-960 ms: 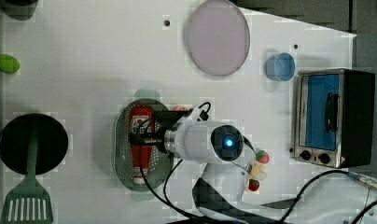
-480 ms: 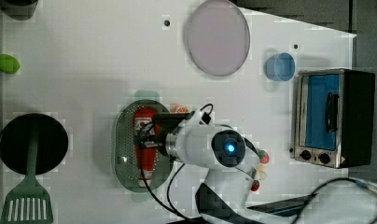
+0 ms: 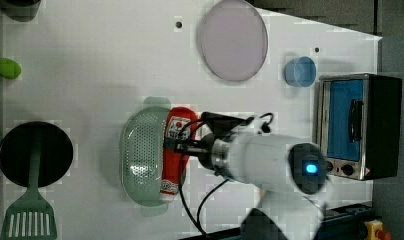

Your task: Pick ketchup from strainer and place it on the table

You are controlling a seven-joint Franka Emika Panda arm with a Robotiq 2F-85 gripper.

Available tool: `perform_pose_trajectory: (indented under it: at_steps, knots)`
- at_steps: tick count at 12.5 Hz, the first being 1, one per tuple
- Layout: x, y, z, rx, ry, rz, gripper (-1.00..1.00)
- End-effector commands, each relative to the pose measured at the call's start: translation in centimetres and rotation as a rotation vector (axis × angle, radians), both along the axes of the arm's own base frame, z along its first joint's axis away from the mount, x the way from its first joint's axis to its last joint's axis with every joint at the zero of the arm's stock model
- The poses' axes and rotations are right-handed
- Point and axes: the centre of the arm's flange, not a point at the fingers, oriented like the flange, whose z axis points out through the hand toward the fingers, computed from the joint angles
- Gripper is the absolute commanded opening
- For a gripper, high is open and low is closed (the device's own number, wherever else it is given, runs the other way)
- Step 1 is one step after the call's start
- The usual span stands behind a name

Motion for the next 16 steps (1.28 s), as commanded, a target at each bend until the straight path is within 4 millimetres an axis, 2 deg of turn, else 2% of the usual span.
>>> perform_pose_trajectory:
  at_steps: [1,4,7,11,16]
  knots:
    - [1.3,-1.5,4.4,0.019,0.018,0.068,0.13]
    - [3.2,-4.7,7.9,0.007,0.040,0.086,0.13]
    - [5.6,-10.0,11.1,-0.032,0.022,0.098,0.13]
    - [9.1,-19.4,14.6,-0.056,-0.053,0.132,0.13]
    - [11.3,-32.6,14.8,-0.067,-0.056,0.158,0.13]
